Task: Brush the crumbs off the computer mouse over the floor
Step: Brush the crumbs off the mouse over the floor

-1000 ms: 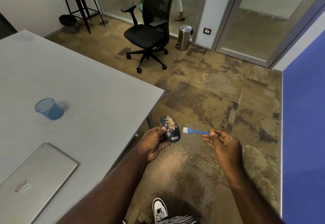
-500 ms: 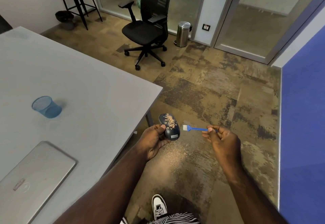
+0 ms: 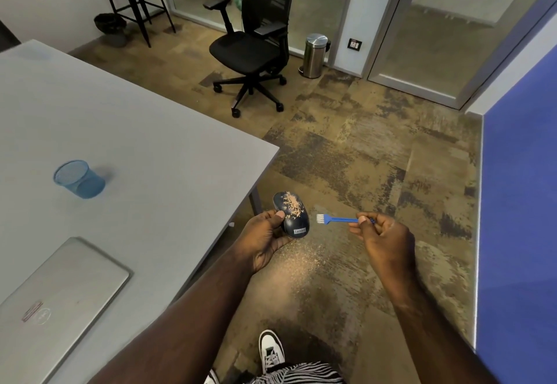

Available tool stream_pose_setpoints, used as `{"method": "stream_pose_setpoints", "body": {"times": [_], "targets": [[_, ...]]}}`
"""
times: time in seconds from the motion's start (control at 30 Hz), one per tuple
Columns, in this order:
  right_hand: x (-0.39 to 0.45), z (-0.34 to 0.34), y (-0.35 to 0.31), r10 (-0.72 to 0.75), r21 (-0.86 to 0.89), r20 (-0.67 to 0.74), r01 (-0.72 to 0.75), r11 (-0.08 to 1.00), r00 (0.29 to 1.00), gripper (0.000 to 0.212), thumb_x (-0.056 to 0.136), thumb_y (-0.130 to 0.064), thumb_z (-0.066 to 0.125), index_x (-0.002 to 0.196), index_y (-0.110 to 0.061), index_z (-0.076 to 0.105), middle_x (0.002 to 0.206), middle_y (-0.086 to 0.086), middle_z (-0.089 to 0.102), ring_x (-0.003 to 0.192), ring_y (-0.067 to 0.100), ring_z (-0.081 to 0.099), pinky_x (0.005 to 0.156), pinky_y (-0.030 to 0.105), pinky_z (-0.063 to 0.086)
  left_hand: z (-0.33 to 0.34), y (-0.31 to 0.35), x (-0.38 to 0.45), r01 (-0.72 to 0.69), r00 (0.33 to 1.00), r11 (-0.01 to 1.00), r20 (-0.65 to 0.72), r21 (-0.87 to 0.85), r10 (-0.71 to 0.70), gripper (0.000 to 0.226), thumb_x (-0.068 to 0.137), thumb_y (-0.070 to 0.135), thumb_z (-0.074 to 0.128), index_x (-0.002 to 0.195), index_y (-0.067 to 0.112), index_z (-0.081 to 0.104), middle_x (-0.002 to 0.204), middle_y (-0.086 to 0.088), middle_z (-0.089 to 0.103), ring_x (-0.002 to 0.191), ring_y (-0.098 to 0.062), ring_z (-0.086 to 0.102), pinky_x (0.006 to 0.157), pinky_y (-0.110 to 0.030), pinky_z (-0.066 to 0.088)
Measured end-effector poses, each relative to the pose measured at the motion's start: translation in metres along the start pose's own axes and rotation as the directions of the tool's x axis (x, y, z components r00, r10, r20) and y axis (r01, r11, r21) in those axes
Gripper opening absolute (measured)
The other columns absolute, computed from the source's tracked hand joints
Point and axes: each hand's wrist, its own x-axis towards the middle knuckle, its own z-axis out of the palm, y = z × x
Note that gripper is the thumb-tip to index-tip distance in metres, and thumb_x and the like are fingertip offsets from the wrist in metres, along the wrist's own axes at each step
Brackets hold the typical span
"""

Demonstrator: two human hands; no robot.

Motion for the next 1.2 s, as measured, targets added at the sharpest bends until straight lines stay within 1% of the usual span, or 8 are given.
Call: {"method": "stream_pose_setpoints", "body": {"times": [0.13,0.27,0.37,0.47,0.73,0.93,1.1,1.2], "targets": [[-0.002,-0.001,-0.003,-0.022,0.071,0.073,0.017,0.997,0.997,0.012,0.093,-0.015,0.063,0.091,-0.024,0.071,0.073,-0.008,0.077,0.072,0.005,0.075,0.07,0.032,0.062,0.001,0.0,-0.001,0.003,1.0,1.0,-0.008,-0.003,-0.003,0.022,0.098,0.008,0.045,0.091,0.004,0.066,0.079,-0.009,0.076,0.079,-0.019,0.07,0.062,-0.033,0.059],[0.0,0.001,-0.004,-0.037,-0.02,-0.02,0.036,0.999,0.999,0.011,0.092,-0.018,0.064,0.097,-0.019,0.074,0.069,-0.013,0.075,0.051,-0.008,0.064,0.049,0.007,0.048,0.003,0.0,-0.002,0.005,1.0,1.0,-0.008,0.003,-0.005,0.023,0.097,0.008,0.046,0.09,0.004,0.067,0.083,-0.011,0.076,0.082,-0.021,0.069,0.064,-0.034,0.06],[-0.005,0.006,-0.011,-0.079,0.107,0.067,0.072,0.992,0.995,0.011,0.092,-0.018,0.064,0.093,-0.026,0.072,0.076,-0.011,0.077,0.07,0.005,0.075,0.064,0.023,0.059,0.005,0.0,-0.004,0.005,1.0,1.0,0.006,0.002,-0.005,0.023,0.098,0.007,0.046,0.092,0.004,0.067,0.084,-0.011,0.076,0.083,-0.02,0.07,0.067,-0.034,0.061],[-0.013,0.016,-0.013,-0.13,0.08,0.161,0.118,0.99,0.978,0.015,0.092,-0.018,0.064,0.091,-0.032,0.069,0.077,-0.014,0.077,0.074,0.004,0.075,0.066,0.023,0.06,0.007,0.0,-0.003,0.011,1.0,1.0,0.019,-0.014,-0.011,0.022,0.098,0.007,0.045,0.093,0.002,0.066,0.083,-0.012,0.077,0.084,-0.022,0.071,0.073,-0.038,0.061],[0.013,0.01,-0.003,-0.008,-0.066,-0.1,0.002,0.998,0.995,0.015,0.093,-0.024,0.062,0.1,-0.016,0.072,0.07,-0.015,0.073,0.061,0.001,0.071,0.053,0.015,0.053,0.004,-0.003,0.0,0.037,0.999,0.999,-0.003,0.004,-0.037,0.02,0.097,0.008,0.048,0.101,0.001,0.066,0.092,-0.014,0.073,0.09,-0.023,0.067,0.07,-0.036,0.06],[0.004,0.013,-0.001,-0.051,0.081,0.087,0.044,0.996,0.995,0.013,0.091,-0.02,0.064,0.086,-0.031,0.068,0.075,-0.012,0.077,0.072,0.007,0.075,0.067,0.029,0.06,0.004,-0.004,0.001,0.041,0.999,0.999,-0.005,-0.002,-0.041,0.02,0.097,0.008,0.047,0.098,0.001,0.066,0.092,-0.014,0.073,0.088,-0.023,0.067,0.069,-0.036,0.06],[0.012,0.007,0.002,-0.027,-0.005,-0.053,0.027,1.0,0.998,0.012,0.091,-0.025,0.063,0.085,-0.034,0.066,0.074,-0.008,0.077,0.069,0.003,0.074,0.065,0.031,0.061,0.004,-0.005,0.001,0.046,0.999,0.999,-0.009,0.011,-0.046,0.021,0.097,0.008,0.047,0.105,0.0,0.064,0.095,-0.015,0.072,0.09,-0.024,0.067,0.069,-0.035,0.06],[0.009,0.008,0.0,-0.045,0.091,0.048,0.041,0.995,0.998,0.007,0.086,-0.033,0.063,0.086,-0.031,0.07,0.075,-0.012,0.077,0.071,0.011,0.076,0.065,0.034,0.061,0.004,-0.004,0.001,0.048,0.999,0.999,-0.007,0.007,-0.048,0.021,0.097,0.008,0.047,0.107,-0.001,0.064,0.097,-0.016,0.072,0.09,-0.023,0.067,0.068,-0.035,0.06]]}}
